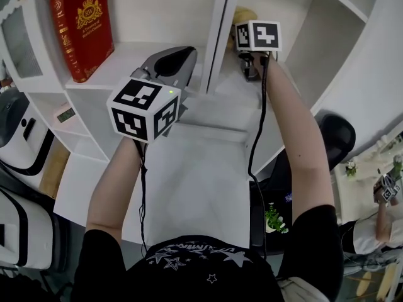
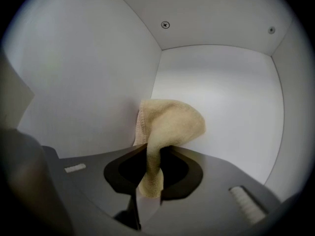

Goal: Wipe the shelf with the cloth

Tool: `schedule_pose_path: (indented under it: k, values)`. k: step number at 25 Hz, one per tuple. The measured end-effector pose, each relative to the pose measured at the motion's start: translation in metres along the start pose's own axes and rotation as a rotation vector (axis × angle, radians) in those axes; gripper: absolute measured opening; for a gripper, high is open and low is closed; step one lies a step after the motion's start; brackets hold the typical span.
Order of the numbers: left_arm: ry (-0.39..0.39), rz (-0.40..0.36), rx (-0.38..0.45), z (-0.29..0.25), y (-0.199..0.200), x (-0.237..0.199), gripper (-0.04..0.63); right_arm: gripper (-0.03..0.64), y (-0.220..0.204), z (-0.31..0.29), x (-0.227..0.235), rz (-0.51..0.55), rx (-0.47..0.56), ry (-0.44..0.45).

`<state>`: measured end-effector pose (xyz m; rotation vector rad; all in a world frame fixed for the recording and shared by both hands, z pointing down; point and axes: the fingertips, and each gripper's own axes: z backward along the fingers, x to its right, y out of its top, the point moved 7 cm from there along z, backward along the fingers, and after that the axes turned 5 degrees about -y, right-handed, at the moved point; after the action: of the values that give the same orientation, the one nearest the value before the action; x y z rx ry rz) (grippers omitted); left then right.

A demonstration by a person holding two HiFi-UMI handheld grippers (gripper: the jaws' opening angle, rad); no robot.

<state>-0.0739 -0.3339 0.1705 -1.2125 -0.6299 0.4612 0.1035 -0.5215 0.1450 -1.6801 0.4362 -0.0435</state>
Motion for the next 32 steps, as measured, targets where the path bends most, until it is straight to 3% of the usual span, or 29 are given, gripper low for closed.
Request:
schedule_pose_path:
  k: [6, 15, 23, 32]
  values:
    - [-0.014, -0.010, -0.016, -0.003, -0.001, 0.005, 0.002, 0.087, -0.005, 0.001, 0.009, -0.010, -0.032, -0.025]
    - [-0.026, -0.012, -0.025, -0.007, -0.001, 0.010, 0.003, 0.087, -0.014, 0.019, 0.044, -0.022, -0.044, -0.143]
    - [-0.009, -0.014, -0.035, -0.004, -0.002, 0.012, 0.003, 0.087, -0.027, 0.039, 0.087, -0.109, -0.059, -0.318]
    - [0.039, 0.005, -0.059, 0.006, -0.001, 0.015, 0.002, 0.086, -0.041, 0.051, 0.112, -0.242, -0.072, -0.418]
